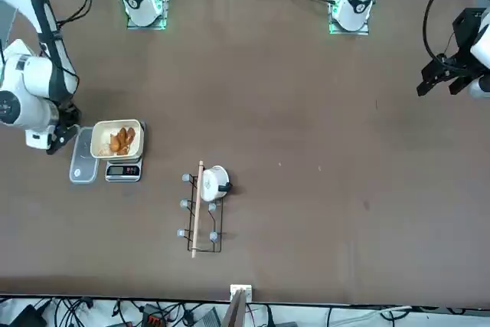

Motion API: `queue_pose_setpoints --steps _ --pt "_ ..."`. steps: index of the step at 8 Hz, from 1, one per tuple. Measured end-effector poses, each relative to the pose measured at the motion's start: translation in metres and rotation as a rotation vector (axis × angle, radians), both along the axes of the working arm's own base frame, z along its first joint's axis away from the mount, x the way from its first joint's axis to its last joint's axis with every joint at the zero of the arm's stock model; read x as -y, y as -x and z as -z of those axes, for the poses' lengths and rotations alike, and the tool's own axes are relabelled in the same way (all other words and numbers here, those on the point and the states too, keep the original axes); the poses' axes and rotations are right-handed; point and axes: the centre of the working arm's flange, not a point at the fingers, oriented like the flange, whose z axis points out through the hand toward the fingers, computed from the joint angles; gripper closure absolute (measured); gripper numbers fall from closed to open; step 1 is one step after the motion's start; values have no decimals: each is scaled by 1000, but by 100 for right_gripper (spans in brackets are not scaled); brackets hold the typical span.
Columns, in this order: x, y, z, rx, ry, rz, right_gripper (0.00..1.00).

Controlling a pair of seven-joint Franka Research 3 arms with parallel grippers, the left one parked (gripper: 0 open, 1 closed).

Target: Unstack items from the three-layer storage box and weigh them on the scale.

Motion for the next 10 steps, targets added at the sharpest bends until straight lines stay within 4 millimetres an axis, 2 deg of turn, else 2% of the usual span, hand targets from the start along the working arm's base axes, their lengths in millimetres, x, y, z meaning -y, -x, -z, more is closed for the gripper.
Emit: queue_pose_setpoints --steps 5,8,10 --pt "18 10 8 -21 14 -3 98" --pt "57 36 15 -58 45 16 98" --pt "76 48 16 -68 53 37 98"
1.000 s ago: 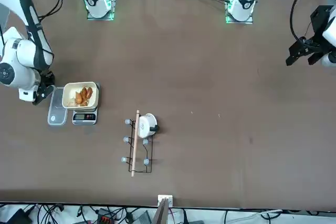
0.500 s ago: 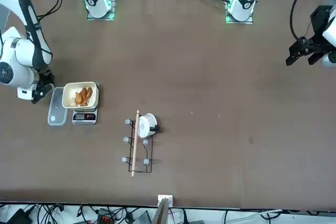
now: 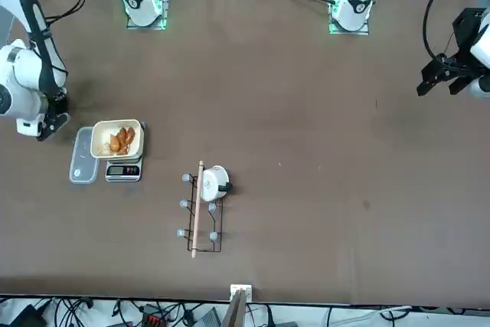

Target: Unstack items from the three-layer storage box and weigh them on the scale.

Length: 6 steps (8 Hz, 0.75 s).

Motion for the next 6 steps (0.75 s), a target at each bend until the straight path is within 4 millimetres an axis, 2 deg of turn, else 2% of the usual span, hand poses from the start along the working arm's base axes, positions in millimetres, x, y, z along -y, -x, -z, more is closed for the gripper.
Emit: queue_pose_setpoints --steps 3,6 --pt "19 16 3 -14 6 20 97" --pt "20 17 -2 -10 4 14 97"
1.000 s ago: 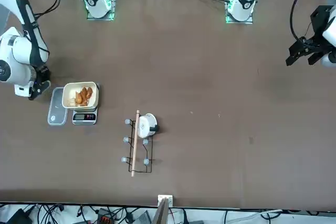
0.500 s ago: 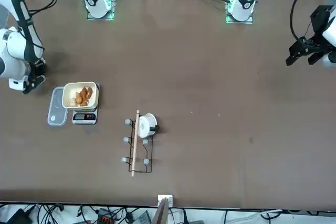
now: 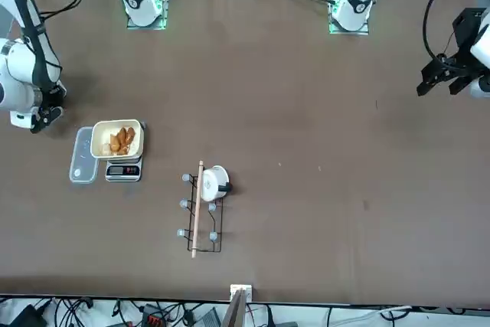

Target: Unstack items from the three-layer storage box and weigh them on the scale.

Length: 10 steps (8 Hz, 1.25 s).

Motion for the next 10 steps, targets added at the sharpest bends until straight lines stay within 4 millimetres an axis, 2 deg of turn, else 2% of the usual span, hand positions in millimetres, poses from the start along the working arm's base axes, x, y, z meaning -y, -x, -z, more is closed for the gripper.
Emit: queue_pose_setpoints --steps 6,7,8,10 --pt "-2 -1 -5 -18 5 -18 97" --pt "-5 -5 -18 -27 6 -7 97" --pt "-17 -18 -41 -13 -22 42 97" --pt "-57 -61 -114 36 -113 223 96"
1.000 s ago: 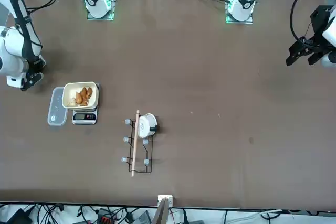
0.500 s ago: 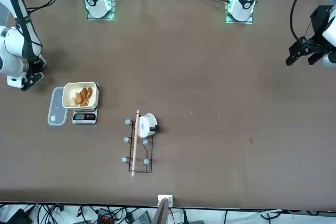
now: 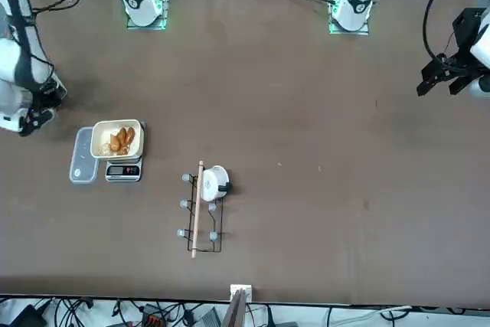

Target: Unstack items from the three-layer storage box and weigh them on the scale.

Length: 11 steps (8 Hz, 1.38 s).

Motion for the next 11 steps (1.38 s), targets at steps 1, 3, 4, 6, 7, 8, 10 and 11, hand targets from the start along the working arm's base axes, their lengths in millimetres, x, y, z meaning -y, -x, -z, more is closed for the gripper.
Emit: queue_pose_setpoints --steps 1,3,4,6,7,8,10,11 --pt "-15 -18 -35 26 -18 102 95" --pt "-44 -45 -81 69 -7 317 89" --pt "-58 -58 -99 97 -23 442 81" --pt "-79 -77 -137 150 -49 573 45" --pt "-88 -80 -150 141 -45 572 28" --pt "-93 -78 -164 112 -41 570 7" --pt "-98 -68 -207 103 -31 561 1" --pt "-112 -62 -231 120 -19 540 1"
